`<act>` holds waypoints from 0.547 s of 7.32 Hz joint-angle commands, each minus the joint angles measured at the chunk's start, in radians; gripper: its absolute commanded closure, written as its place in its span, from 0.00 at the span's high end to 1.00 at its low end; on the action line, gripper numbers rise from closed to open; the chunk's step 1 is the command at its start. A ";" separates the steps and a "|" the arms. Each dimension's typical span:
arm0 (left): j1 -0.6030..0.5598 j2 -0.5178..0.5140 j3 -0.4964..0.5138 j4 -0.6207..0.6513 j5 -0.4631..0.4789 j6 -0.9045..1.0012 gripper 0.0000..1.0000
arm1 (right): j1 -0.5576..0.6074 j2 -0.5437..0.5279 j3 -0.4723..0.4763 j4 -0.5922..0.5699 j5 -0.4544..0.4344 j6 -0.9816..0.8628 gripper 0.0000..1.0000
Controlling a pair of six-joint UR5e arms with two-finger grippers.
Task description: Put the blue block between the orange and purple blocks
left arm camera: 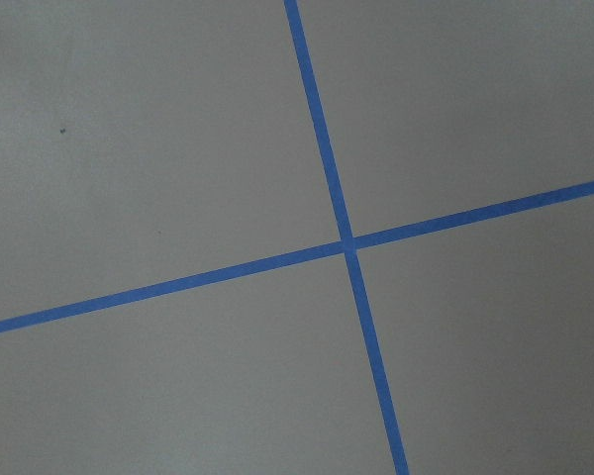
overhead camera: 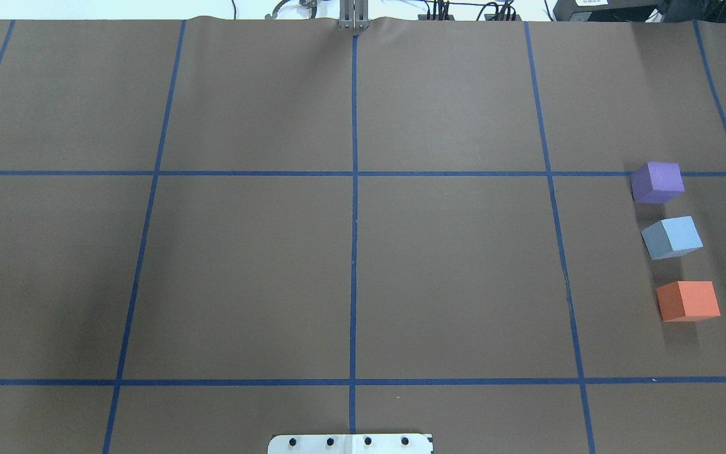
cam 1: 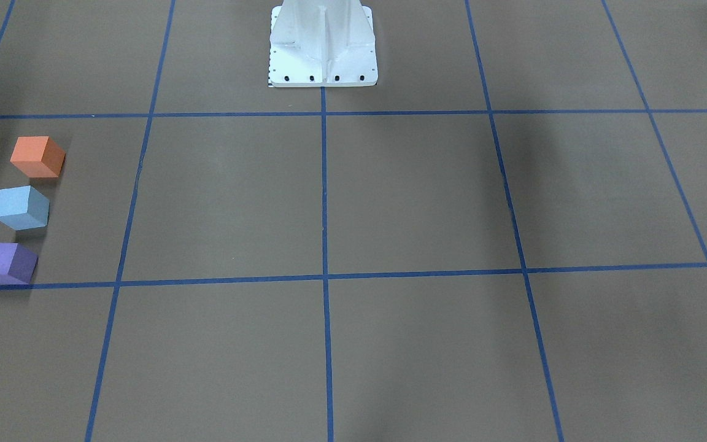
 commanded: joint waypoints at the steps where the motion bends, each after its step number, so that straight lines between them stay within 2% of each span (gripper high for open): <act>1: -0.003 -0.003 -0.005 0.021 0.003 0.000 1.00 | 0.001 -0.006 -0.010 0.030 0.000 0.004 1.00; 4: -0.019 0.043 -0.007 0.029 0.001 0.001 1.00 | 0.001 -0.006 -0.013 0.030 0.002 0.027 1.00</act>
